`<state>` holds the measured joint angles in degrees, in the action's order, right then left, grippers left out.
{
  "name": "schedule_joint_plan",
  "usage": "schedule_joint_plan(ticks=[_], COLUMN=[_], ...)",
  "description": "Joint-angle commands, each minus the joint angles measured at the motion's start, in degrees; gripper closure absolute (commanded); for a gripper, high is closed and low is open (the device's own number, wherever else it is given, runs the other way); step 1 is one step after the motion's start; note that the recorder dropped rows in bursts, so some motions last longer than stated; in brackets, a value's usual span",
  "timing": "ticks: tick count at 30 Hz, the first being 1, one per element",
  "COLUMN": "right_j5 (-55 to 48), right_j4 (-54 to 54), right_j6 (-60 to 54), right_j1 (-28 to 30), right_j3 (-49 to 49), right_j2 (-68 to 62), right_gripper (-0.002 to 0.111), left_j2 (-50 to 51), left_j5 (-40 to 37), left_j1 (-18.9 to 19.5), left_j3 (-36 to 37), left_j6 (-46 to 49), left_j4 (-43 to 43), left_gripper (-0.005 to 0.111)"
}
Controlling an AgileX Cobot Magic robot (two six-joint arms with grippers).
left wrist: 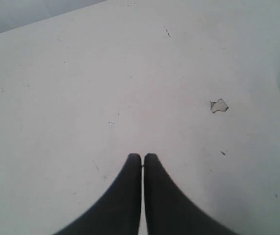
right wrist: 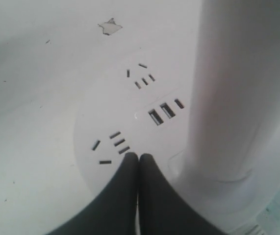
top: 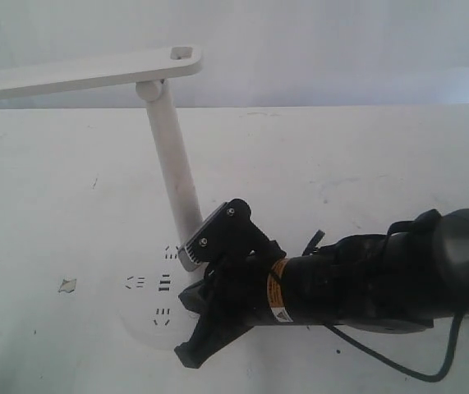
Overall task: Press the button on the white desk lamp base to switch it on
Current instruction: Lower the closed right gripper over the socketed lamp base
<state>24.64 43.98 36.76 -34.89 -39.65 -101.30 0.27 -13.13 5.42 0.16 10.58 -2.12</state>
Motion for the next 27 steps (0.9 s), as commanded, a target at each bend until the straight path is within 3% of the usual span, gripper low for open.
schedule_joint_plan(ticks=[1, 27], right_j5=[-0.2, -1.26], right_j4=[-0.04, 0.64], right_j6=[-0.19, 1.01], right_j1=[0.03, 0.03], right_j3=[0.4, 0.4], right_j2=[-0.96, -1.63], right_gripper=[0.108, 0.108], left_j2=[-0.27, -0.27], left_j5=[0.25, 0.25], left_j1=[0.14, 0.14], left_j3=[-0.16, -0.16], left_j6=[-0.04, -0.04], left_j4=[-0.29, -0.29], left_gripper=[0.106, 0.106])
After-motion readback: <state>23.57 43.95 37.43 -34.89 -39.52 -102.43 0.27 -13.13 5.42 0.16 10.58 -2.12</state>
